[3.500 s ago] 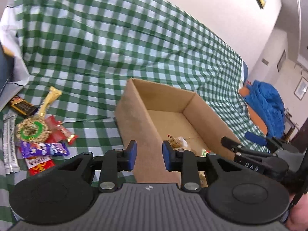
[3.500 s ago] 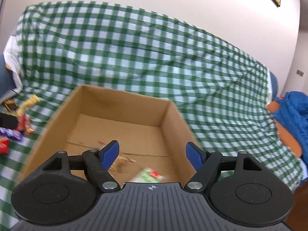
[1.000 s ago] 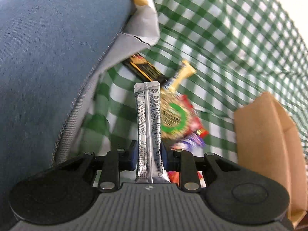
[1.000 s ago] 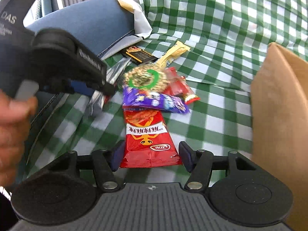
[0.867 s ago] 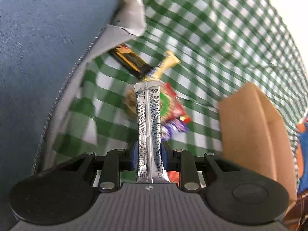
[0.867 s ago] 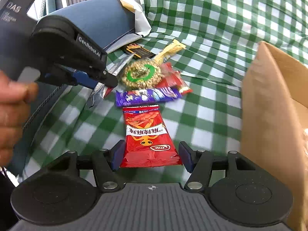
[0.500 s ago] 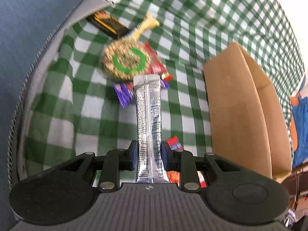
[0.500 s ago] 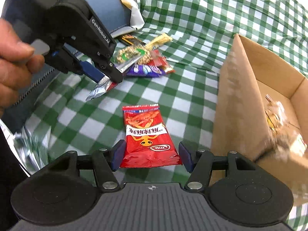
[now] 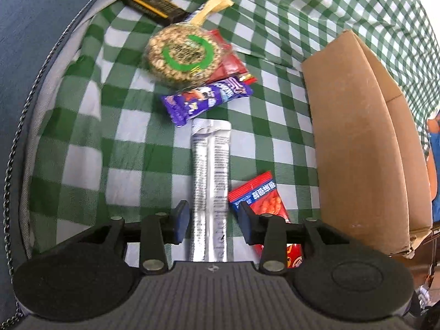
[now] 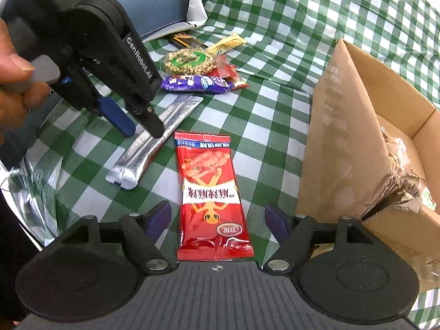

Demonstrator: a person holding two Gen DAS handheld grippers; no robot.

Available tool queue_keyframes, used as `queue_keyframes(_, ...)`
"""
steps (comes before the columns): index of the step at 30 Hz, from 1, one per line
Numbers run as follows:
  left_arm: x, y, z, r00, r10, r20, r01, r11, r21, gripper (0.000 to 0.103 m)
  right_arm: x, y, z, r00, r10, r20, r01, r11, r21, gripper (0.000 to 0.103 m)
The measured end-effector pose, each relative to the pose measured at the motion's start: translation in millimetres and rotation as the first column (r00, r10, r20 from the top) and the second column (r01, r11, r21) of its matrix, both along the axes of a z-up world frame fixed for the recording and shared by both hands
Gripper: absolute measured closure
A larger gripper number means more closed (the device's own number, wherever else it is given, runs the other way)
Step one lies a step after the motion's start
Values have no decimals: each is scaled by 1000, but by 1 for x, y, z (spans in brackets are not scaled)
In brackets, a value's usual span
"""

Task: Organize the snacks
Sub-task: 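Grasp the silver stick packet with the left tool while the right grasps a red chip bag, then lift the silver packet with the left tool while the right lifts the red chip bag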

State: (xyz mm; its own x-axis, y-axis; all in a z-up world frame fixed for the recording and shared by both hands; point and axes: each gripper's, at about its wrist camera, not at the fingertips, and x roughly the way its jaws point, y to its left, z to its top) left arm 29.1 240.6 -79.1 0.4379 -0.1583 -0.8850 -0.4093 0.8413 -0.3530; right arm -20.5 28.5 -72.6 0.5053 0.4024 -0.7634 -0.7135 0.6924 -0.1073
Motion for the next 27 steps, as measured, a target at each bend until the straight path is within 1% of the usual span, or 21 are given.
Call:
queue_keyframes(9, 14, -15, -8, 998, -47, -43, 50, 995, 81, 59, 9, 6, -4, 1000, 4, -19, -3, 1000, 7, 25)
queue_keyframes(15, 15, -16, -10, 997, -64, -42, 68, 994, 90, 59, 16, 8, -10, 999, 3, -51, -2, 1000, 13, 25)
queue_keyframes(20, 15, -17, -10, 996, -81, -41, 84, 991, 100, 59, 22, 8, -16, 995, -13, -99, 16, 1000, 27, 26)
queue_keyframes(22, 15, -17, -10, 995, -86, -41, 90, 990, 106, 59, 24, 6, -16, 992, -15, -124, 21, 998, 53, 37)
queue_keyframes(23, 16, -17, -10, 995, -89, -40, 93, 990, 110, 61, 24, 5, -14, 992, -15, -122, 22, 998, 60, 48)
queue_keyframes(24, 16, -17, -10, 995, -89, -40, 93, 989, 118, 68, 23, 5, -12, 995, -16, -103, 22, 998, 63, 50)
queue_keyframes(25, 15, -17, -9, 995, -86, -42, 91, 987, 131, 72, 21, 5, -11, 996, -17, -82, 22, 998, 62, 51)
queue_keyframes(27, 15, -13, -8, 997, -77, -28, 80, 989, 128, 76, 18, 5, -6, 999, -16, -45, 19, 998, 67, 55)
